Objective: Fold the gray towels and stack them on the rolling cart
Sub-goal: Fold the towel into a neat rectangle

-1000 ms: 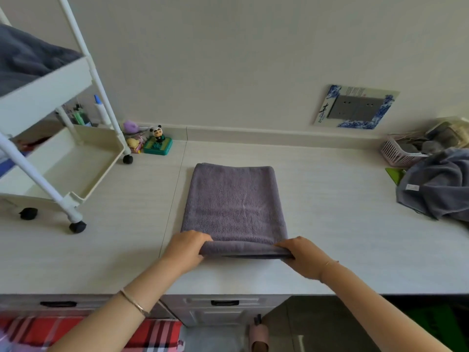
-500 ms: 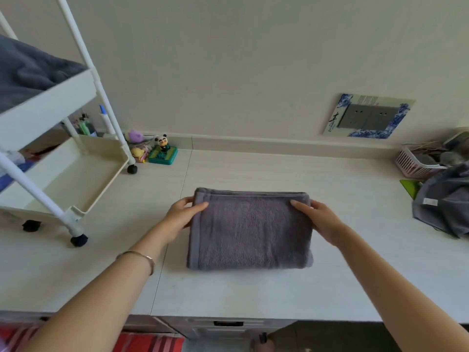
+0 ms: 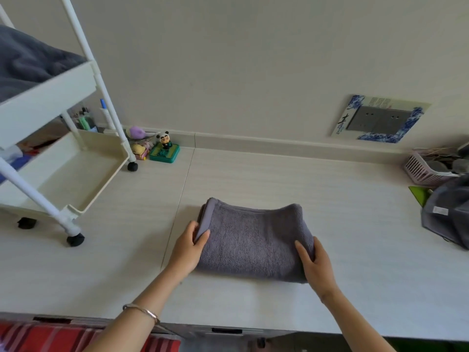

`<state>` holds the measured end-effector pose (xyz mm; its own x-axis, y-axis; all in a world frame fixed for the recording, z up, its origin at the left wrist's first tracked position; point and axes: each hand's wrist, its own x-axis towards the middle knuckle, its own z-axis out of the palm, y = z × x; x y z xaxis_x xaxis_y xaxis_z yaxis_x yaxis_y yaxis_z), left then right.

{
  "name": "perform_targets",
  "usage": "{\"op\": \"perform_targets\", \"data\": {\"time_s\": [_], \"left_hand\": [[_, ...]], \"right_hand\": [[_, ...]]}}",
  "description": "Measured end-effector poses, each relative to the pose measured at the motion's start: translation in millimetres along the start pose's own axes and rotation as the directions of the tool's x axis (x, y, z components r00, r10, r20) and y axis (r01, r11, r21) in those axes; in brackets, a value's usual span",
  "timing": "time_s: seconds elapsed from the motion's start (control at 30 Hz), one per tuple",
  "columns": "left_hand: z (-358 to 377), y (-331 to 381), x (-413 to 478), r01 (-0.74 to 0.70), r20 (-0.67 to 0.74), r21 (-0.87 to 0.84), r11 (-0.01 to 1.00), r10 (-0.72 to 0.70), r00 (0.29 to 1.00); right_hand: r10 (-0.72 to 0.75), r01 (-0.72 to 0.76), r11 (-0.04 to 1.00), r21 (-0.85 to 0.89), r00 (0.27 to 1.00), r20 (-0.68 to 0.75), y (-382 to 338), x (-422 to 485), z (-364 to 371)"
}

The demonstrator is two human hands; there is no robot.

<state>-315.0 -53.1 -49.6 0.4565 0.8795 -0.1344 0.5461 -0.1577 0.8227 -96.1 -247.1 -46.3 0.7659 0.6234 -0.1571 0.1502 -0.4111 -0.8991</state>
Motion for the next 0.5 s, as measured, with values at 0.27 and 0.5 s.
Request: {"op": "perform_targets", "data": {"time_s": [0.27,0.5], "left_hand": [[21.3,-18.4,-11.8,0.009,-0.139,0.0,1.0,-0.009,0.99],[19.1,-14.7,-5.0,0.012,-0.089,0.021,1.0,-0.01,0.996]], "right_hand": [[0.108,-0.119,0.985,-0.124,0.99,-0.093,2.8,25.3,17.6],[0.0,-0.032,0.975,-0.221,0.99,-0.142,5.3,15.0,16.5]]}}
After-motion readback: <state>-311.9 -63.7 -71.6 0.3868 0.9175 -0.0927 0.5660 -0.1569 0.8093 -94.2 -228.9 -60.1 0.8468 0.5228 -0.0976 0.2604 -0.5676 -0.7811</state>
